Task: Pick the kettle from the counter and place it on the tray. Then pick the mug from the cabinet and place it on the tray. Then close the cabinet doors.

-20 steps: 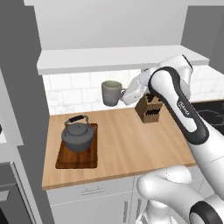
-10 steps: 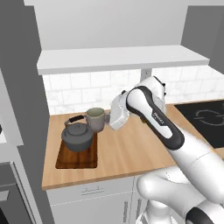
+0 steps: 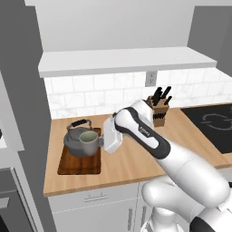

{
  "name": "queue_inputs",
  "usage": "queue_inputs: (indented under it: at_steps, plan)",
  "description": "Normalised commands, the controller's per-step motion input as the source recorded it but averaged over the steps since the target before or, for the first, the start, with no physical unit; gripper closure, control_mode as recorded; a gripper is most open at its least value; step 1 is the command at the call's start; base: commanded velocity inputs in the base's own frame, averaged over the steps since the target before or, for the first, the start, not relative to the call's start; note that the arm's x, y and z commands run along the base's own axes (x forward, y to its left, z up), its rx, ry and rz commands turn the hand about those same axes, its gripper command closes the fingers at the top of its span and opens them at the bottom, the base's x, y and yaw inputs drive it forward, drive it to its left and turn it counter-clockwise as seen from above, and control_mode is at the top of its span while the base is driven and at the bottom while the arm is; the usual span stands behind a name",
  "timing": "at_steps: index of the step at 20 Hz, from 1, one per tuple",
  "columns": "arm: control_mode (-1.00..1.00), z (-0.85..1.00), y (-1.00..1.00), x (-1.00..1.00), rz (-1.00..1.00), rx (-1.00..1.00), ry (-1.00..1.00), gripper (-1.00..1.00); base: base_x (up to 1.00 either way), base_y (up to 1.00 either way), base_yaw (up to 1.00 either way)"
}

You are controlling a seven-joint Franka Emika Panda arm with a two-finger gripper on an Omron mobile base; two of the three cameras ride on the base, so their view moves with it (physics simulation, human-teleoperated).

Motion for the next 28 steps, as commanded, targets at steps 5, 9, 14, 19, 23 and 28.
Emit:
queue_inputs:
  at_steps: [5,9,14,19,23,28]
  plan:
    - [-1.0,-0.28,0.08,0.11,0.04,0.0,0.0,1.0,0.0,0.0,0.0]
    - [-1.0,0.0,0.0,0.0,0.0,0.0,0.0,1.0,0.0,0.0,0.0]
    - [-1.0,-0.07,0.0,0.04,0.0,0.0,0.0,1.0,0.0,0.0,0.0]
    - [-1.0,-0.16,0.01,0.1,0.0,0.0,0.0,1.0,0.0,0.0,0.0]
    - [-1.0,-0.22,0.0,0.1,0.0,0.02,0.0,1.0,0.0,0.0,0.0]
    - [-1.0,-0.23,0.01,0.09,0.0,0.08,0.0,1.0,0.0,0.0,0.0]
